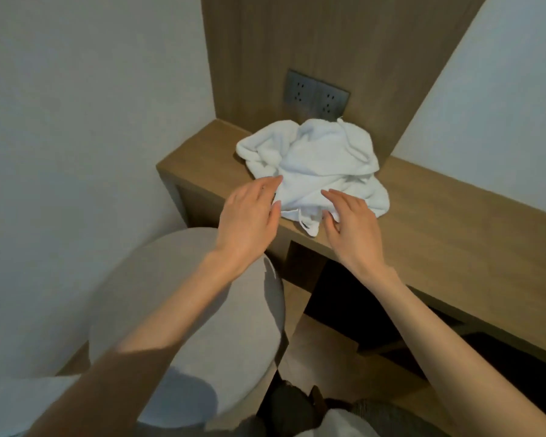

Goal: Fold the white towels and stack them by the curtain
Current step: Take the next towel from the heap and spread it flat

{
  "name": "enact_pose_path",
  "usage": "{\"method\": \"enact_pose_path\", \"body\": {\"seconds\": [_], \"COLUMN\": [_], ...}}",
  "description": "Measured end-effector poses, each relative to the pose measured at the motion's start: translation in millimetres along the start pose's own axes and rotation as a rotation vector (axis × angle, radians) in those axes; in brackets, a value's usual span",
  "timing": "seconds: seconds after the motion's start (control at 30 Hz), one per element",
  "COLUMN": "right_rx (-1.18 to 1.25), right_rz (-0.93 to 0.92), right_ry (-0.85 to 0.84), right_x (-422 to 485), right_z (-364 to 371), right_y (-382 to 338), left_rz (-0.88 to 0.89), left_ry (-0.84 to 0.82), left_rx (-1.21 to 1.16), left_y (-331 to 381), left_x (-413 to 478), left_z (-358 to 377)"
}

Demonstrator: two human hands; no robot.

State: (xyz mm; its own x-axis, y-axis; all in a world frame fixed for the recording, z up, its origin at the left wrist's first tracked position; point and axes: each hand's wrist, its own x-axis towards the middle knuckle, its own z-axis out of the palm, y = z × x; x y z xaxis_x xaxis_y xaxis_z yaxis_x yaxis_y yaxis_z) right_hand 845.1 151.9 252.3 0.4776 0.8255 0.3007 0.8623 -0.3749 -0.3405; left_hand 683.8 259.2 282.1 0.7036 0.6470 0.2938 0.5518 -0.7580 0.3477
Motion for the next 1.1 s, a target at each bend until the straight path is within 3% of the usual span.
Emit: {"method": "enact_pose_path", "body": {"seconds": [0.27, 0.47, 0.67, 0.9, 1.0, 1.1], "right_rx": [-0.087, -0.135, 0.015, 0.039, 0.027, 0.11], "right_rz": [0.093, 0.04, -0.145, -0.444, -0.476, -0.436], "right_ry": [0.034, -0.08, -0.258, -0.2, -0.119, -0.102], "right_x": [48, 102, 149, 188, 200, 208], "right_z": [-27, -10, 28, 37, 34, 25], "right_y": [41, 94, 151, 189, 200, 199], "left_rz": [0.109, 0.089, 0.078, 0.071, 0.005, -0.04], "left_ry": [-0.069, -0.171, -0.35, -0.259, -0.149, 0.008], "left_rx": [-0.1, -0.075, 0.215, 0.426, 0.424, 0.274], "left_y": [20, 12, -4, -14, -14, -5], "left_x": [67, 116, 170, 200, 204, 211], "left_z": [15, 61, 119, 128, 122, 108]}}
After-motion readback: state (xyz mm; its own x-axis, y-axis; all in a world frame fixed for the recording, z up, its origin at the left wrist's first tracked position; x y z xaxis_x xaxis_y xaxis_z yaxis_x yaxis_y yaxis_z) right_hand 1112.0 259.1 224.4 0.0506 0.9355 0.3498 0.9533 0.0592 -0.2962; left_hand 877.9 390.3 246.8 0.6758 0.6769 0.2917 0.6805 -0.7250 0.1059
